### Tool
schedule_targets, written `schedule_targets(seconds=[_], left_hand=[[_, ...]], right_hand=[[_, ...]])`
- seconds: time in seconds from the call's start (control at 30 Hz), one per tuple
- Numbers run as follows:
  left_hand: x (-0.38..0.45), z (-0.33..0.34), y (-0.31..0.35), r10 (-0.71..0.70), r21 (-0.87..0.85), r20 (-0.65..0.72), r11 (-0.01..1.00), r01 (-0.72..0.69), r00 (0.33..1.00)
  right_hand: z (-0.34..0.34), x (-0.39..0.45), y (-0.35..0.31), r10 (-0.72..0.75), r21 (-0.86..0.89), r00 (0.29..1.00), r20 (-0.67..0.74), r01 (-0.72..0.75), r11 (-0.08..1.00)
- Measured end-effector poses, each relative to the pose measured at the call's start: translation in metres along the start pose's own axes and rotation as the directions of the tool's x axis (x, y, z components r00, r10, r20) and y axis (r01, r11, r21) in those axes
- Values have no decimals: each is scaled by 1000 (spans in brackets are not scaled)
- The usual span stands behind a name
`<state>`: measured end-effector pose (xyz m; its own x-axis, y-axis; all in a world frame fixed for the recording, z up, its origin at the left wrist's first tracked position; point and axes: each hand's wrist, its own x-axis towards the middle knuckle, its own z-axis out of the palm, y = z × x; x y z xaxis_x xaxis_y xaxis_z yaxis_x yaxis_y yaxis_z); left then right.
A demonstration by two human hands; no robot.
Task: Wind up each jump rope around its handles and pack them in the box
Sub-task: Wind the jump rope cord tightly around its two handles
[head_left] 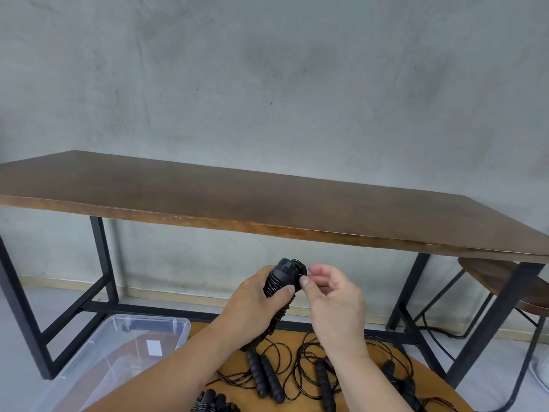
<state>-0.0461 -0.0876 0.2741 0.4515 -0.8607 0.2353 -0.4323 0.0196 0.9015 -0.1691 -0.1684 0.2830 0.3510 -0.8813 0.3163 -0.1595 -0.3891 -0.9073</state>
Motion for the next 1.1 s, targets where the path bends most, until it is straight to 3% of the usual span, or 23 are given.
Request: schedule_targets(seconds=[0.13, 0.33, 0.57, 0.7, 0.83, 1.1], left_hand=[[0, 1, -1, -20, 4, -2, 1000, 20, 1000], [3, 3, 0, -15, -34, -19, 999, 14, 1000], [4, 3, -4, -21, -43, -16, 999, 20, 1000], [5, 0, -3, -23, -25, -16, 999, 23, 1000], [5, 3, -3, -33, 18, -11, 999, 34, 999], [6, 7, -5, -76, 31, -25, 997, 77, 997]], right_hand=[[1, -2, -4, -19, -36, 1000, -4, 19, 999], [3, 1, -7, 108, 177, 993, -39, -99, 979], [3, 6, -7, 113, 225, 993, 38, -119, 967], [3, 9, -8, -2, 15, 995, 105, 1, 1000], [4, 5, -5, -210, -296, 971, 117, 236, 925], [4, 6, -5, -288, -413, 953, 92, 300, 860]])
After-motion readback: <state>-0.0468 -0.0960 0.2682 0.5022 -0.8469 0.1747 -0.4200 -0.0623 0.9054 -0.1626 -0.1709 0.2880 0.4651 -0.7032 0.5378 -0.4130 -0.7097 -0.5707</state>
